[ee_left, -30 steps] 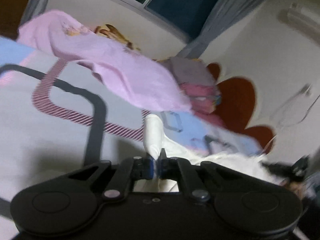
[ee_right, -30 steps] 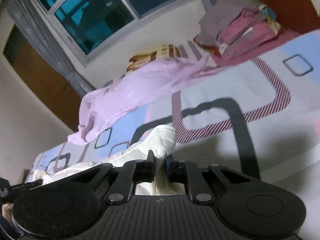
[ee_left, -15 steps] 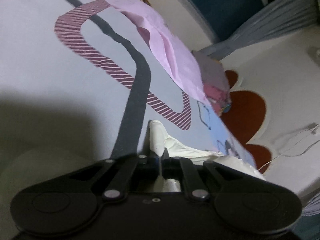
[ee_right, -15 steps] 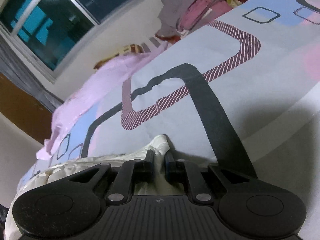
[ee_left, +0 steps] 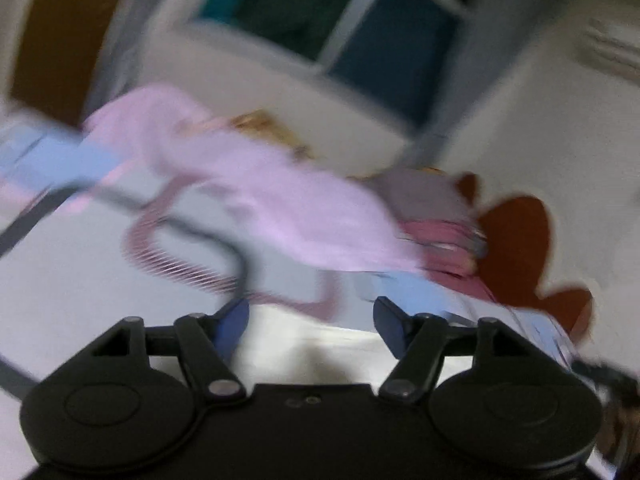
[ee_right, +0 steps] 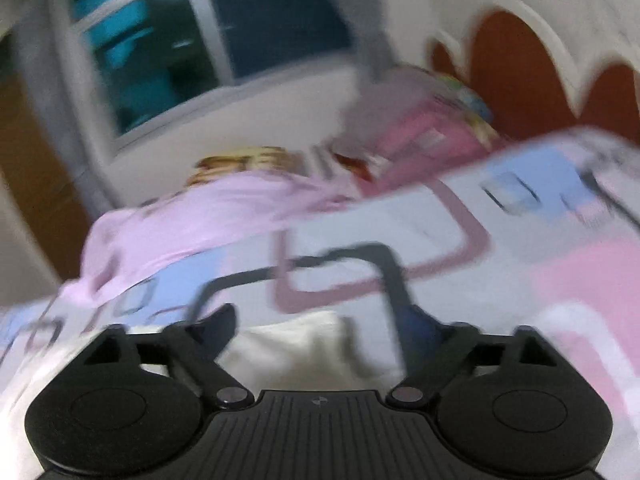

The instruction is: Fold large clothes

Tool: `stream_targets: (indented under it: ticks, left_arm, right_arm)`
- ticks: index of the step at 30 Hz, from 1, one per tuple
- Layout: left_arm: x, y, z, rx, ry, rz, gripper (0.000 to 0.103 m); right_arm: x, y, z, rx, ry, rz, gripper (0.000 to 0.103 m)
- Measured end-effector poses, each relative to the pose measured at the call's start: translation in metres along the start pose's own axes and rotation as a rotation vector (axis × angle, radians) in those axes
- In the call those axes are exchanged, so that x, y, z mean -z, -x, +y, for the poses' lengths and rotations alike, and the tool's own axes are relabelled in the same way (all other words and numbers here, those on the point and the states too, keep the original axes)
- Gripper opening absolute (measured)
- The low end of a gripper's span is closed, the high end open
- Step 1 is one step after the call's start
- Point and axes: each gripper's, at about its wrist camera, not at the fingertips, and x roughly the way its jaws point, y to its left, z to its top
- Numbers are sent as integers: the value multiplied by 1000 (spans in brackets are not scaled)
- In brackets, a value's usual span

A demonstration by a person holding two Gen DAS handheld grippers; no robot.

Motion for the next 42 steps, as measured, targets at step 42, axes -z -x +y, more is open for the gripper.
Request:
stream_targets:
  ticks: [42]
  left_arm:
    - [166, 62, 10, -99, 660, 14, 80]
  right_arm:
    - [154, 83, -77, -113, -884, 146, 83]
